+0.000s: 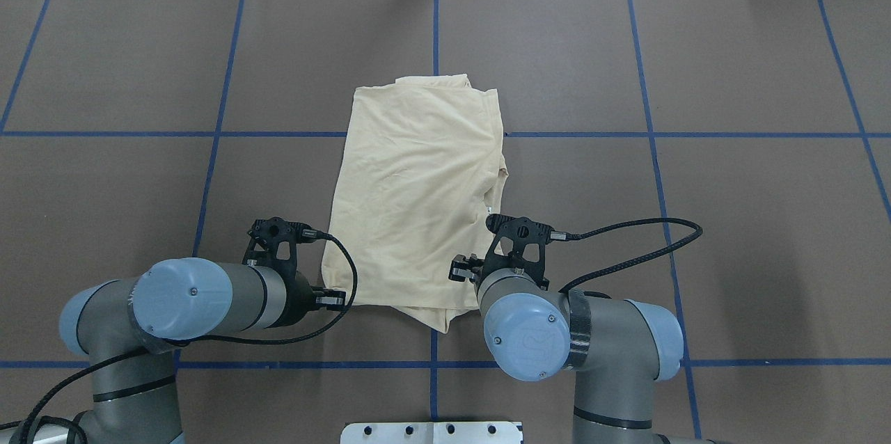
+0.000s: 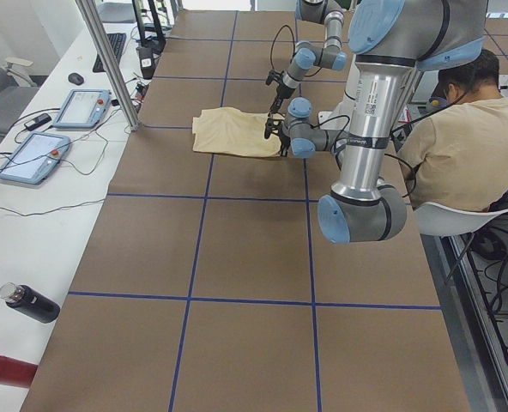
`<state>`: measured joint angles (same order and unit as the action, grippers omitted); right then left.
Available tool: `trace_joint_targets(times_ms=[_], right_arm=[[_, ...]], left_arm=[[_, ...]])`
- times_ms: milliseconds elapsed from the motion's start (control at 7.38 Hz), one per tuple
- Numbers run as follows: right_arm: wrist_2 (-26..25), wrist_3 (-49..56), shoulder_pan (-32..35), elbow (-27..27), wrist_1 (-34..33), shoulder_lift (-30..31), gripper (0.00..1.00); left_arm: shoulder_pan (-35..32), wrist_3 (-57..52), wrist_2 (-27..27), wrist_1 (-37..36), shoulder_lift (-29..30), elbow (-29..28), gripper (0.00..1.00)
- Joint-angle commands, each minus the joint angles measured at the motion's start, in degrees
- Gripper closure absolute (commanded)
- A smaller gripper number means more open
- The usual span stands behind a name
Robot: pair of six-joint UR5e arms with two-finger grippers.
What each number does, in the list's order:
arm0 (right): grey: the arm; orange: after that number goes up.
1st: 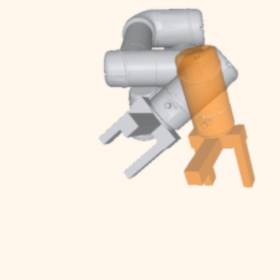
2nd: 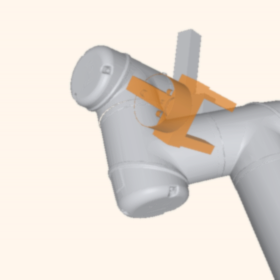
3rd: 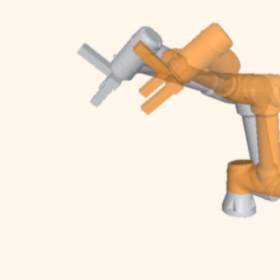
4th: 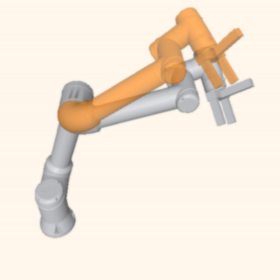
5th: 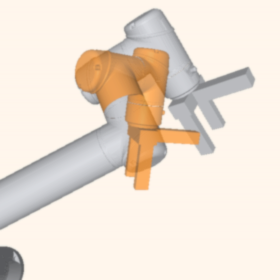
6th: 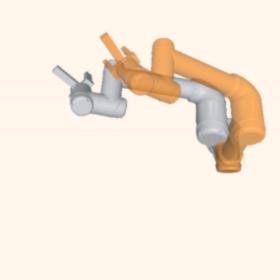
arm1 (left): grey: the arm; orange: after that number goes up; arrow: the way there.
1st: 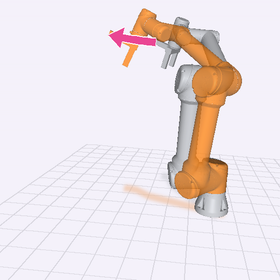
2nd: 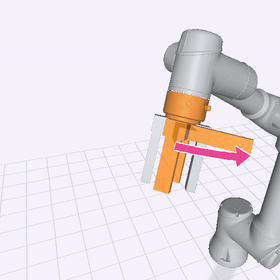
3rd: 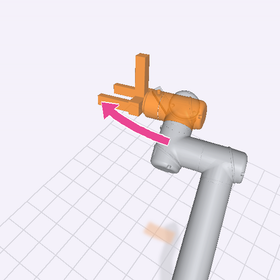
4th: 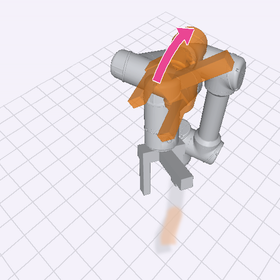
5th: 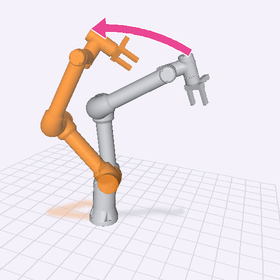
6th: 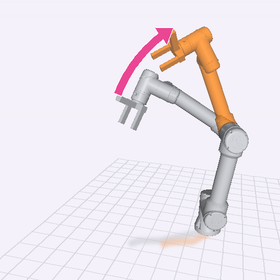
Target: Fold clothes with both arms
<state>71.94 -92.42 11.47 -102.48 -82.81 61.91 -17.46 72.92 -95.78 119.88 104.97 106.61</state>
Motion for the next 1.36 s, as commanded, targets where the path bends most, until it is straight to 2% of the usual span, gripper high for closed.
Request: trace_joint_targets(times_ms=[0, 407, 1220], right_arm=[[-0.22, 1.02, -0.04, 0.26, -0.15, -0.03, 0.41], [-0.22, 1.02, -0.04, 0.35, -0.6, 0.06, 0.5], [-0.57, 1.28, -0.13, 1.31, -0.6, -0.21, 0.56]], left_arm=[[0.06, 0.03, 0.07, 0.0, -0.21, 0.0, 1.0], [0.15, 0.64, 0.16, 0.0, -0.29, 0.18, 1.0], [0.15, 0.65, 0.16, 0.0, -0.29, 0.18, 1.0]])
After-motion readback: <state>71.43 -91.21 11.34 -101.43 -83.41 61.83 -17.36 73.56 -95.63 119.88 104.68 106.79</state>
